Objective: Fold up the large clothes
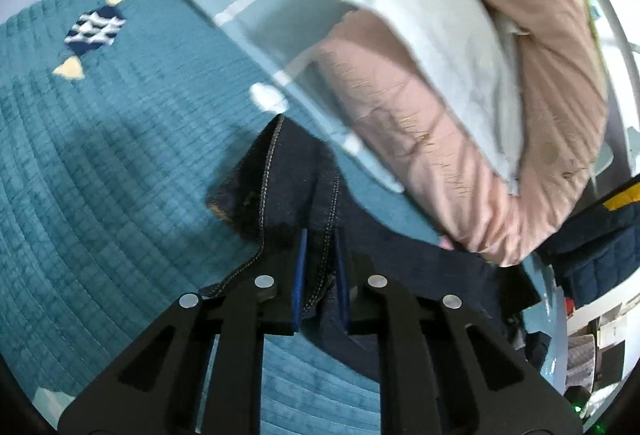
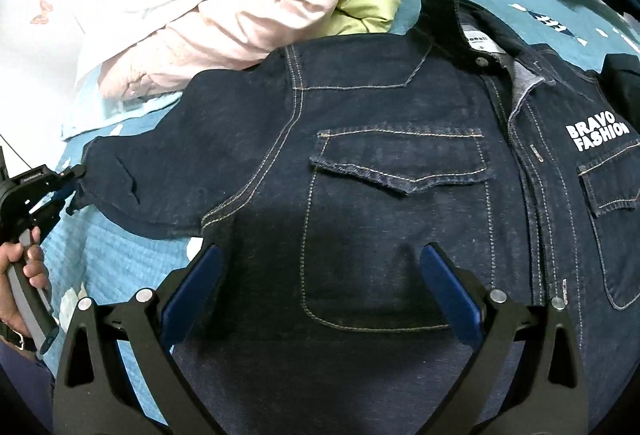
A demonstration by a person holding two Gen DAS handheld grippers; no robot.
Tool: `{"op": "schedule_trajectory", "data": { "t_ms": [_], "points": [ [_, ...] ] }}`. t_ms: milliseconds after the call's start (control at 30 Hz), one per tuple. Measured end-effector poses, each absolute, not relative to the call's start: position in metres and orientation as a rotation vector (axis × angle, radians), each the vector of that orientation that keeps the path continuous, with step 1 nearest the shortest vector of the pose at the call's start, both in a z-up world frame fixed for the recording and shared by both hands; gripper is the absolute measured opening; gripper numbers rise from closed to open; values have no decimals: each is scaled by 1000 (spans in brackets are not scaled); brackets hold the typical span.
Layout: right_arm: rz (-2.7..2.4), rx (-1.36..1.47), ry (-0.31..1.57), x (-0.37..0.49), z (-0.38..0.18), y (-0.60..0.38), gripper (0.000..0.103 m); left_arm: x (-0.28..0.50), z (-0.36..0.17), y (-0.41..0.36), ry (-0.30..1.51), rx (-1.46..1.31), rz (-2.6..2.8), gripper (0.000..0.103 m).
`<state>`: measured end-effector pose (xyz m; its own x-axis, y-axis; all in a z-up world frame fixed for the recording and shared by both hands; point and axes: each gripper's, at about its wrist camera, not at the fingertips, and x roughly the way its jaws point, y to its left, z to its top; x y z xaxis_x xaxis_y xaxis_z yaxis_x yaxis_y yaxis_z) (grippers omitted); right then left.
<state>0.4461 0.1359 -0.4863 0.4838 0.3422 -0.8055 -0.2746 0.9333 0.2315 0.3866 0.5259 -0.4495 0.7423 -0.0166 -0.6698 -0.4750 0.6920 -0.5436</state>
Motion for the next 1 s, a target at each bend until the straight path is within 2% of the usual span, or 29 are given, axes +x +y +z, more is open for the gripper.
{"op": "schedule_trajectory", "data": {
  "t_ms": [233, 267, 300, 333, 367, 400, 500, 600, 733, 1000],
  "points": [
    [366, 84, 959, 458, -485, 134, 93, 382, -366, 474, 539, -646, 138, 12],
    [375, 80, 943, 460, -484, 135, 75, 381, -356, 468, 520, -634, 116, 12],
    [383, 72, 935, 462, -484, 137, 51, 379, -341, 458, 495, -606, 91, 12],
    [411, 65, 943, 466, -485, 141, 43, 378, -334, 452, 483, -593, 75, 12],
    [440, 67, 952, 468, -486, 144, 29, 377, -325, 443, 467, -580, 49, 12],
    [476, 63, 956, 470, -488, 150, 22, 376, -315, 432, 450, -561, 22, 12],
    [569, 77, 993, 473, -498, 166, 17, 380, -297, 398, 439, -528, -50, 12],
    [615, 114, 1119, 488, -525, 175, 15, 390, -286, 362, 453, -503, -118, 12],
    [664, 223, 1112, 489, -511, 142, 16, 416, -279, 294, 484, -493, -203, 12],
    [535, 209, 1020, 449, -473, -49, 18, 491, -315, 161, 648, -510, -276, 12]
  ]
}}
